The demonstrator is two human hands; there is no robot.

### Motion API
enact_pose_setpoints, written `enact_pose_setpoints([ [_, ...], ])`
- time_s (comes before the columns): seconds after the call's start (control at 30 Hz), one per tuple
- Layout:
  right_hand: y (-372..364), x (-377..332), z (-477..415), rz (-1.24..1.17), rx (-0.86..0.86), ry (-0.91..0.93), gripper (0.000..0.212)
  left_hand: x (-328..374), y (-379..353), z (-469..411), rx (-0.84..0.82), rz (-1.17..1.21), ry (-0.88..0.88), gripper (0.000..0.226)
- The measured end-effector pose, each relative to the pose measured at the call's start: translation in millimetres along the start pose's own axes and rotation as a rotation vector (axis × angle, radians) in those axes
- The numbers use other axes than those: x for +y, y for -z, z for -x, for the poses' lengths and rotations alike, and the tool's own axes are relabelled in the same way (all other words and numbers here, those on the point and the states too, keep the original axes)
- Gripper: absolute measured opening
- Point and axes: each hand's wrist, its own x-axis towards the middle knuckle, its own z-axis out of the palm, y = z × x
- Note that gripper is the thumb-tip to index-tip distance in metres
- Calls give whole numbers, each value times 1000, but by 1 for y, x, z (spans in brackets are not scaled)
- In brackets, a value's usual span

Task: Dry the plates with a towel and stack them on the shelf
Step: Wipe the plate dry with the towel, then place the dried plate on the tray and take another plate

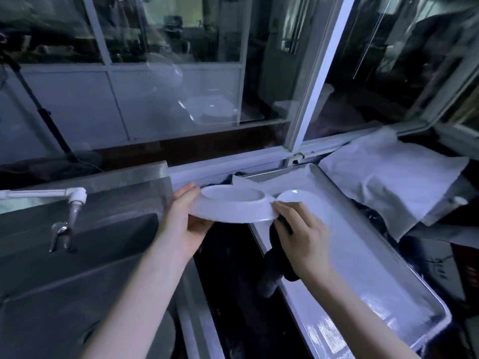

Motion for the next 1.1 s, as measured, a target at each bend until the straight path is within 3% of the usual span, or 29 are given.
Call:
enact_pose_setpoints([
  [0.07, 5, 14, -10, -8, 22, -98, 12, -11, -15, -5, -68, -24, 98, 14],
  [0.2, 18, 54, -17, -80, 33, -312, 9, -38, -41, -23, -157, -342, 139, 26],
  [0.27, 25, 78, -15, -113, 36, -418, 9, -56, -48, -36, -214, -605, 65, 31],
  [0.43, 41, 140, -8, -195, 33, -695, 17, -110, -57, -67, -125, -1080, -300, 20],
  [0.53, 43, 176, -2, -239, 4, -877, 15, -147, -71, -80, -173, -1006, -290, 36],
  [0.67, 38, 209, 11, -215, -107, -982, 6, -184, -89, -99, -100, -939, -261, 32],
  [0.7, 37, 216, 14, -219, -133, -990, 9, -191, -91, -104, -87, -945, -260, 32],
  [0.8, 33, 235, 26, -217, -247, -974, 45, -208, -94, -117, -41, -962, -254, 34],
  [0.97, 15, 266, 33, -251, -490, -965, 62, -224, -91, -132, 52, -977, -230, 35],
  [1.1, -8, 284, 32, -326, -570, -987, 71, -230, -88, -144, 68, -970, -165, 47],
])
